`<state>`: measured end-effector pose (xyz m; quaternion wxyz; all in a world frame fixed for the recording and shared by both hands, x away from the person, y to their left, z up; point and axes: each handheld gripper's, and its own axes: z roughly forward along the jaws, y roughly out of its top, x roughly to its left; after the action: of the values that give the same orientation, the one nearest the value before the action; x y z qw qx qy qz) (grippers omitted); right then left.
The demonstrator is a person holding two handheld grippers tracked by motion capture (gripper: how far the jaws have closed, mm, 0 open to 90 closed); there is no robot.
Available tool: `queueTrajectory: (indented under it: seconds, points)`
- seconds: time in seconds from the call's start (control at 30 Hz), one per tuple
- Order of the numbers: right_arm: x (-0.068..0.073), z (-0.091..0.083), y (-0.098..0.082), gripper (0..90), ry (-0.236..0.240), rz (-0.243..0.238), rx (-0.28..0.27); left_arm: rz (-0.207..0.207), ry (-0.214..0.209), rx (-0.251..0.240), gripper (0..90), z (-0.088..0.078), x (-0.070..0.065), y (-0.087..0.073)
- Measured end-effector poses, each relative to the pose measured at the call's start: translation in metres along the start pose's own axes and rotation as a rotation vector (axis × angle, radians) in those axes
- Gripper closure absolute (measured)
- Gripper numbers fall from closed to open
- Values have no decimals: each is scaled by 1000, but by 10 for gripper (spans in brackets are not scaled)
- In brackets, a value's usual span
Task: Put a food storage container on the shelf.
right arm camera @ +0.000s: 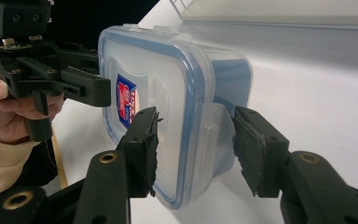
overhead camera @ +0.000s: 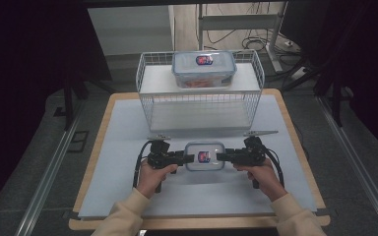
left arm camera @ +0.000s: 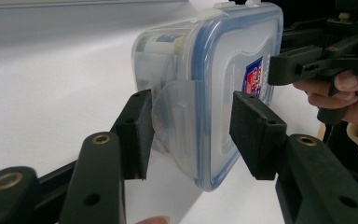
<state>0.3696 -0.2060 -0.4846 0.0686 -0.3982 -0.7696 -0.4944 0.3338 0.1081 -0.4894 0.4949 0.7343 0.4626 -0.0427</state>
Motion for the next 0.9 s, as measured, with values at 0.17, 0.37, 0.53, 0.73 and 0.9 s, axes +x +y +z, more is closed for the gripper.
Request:
queueTrajectory:
  seconds: [0.17, 0.37, 0.53, 0.73, 0.9]
  points:
    - [4, -3, 2, 511, 3, -15, -10, 17, 8, -9, 503, -4, -4, 1]
    - [7, -4, 5, 511, -2, -29, -15, 23, 8, -14, 503, -6, -5, 3]
    - [9, -6, 8, 511, -2, -35, -21, 29, 11, -27, 504, -9, -8, 6]
    - [13, -9, 18, 511, -9, -58, -37, 29, 1, -43, 503, -13, -9, 14]
    - [20, -14, 30, 511, -15, -81, -47, 45, 2, -58, 503, -20, -12, 24]
